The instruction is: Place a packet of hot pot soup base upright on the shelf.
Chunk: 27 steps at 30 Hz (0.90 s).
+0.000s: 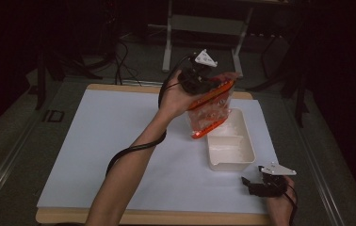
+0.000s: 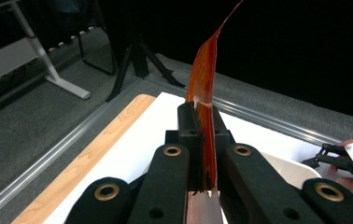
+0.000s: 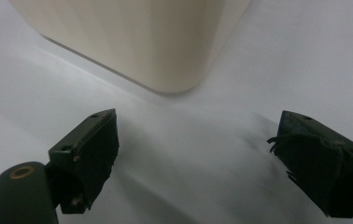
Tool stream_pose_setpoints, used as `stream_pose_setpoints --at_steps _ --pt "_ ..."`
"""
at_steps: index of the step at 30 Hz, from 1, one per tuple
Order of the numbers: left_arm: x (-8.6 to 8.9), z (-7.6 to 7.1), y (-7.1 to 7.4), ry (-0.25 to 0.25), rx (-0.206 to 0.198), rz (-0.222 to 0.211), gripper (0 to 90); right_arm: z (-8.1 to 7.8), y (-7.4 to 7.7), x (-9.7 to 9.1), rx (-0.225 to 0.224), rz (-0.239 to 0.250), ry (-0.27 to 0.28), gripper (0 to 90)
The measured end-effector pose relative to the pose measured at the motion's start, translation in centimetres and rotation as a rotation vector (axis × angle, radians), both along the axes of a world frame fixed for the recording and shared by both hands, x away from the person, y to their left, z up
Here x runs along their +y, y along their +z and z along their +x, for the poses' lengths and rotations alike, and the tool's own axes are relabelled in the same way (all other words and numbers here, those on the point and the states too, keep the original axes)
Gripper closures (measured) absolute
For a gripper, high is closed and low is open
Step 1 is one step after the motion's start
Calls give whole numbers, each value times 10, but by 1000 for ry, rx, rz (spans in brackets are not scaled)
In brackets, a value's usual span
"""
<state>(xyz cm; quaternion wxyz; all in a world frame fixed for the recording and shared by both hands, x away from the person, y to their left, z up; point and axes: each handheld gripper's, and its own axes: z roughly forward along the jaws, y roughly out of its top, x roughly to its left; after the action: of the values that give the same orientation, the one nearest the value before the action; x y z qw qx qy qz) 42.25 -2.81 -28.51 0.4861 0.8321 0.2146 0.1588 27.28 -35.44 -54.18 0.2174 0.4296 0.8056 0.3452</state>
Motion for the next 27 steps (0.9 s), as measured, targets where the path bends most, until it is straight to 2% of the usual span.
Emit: stream_pose_setpoints --at_steps 6,13,17,27 --pt "-4 6 0 5 4 6 900 -1 0 0 -4 5 -2 135" --pt "-7 9 3 11 6 -6 900 -1 0 0 -5 2 -1 135" --pt "-10 10 6 15 -7 -7 900 -1 0 0 -4 0 -2 135" --pt "-22 14 4 -3 1 -21 900 -1 0 -1 -5 4 -3 135"
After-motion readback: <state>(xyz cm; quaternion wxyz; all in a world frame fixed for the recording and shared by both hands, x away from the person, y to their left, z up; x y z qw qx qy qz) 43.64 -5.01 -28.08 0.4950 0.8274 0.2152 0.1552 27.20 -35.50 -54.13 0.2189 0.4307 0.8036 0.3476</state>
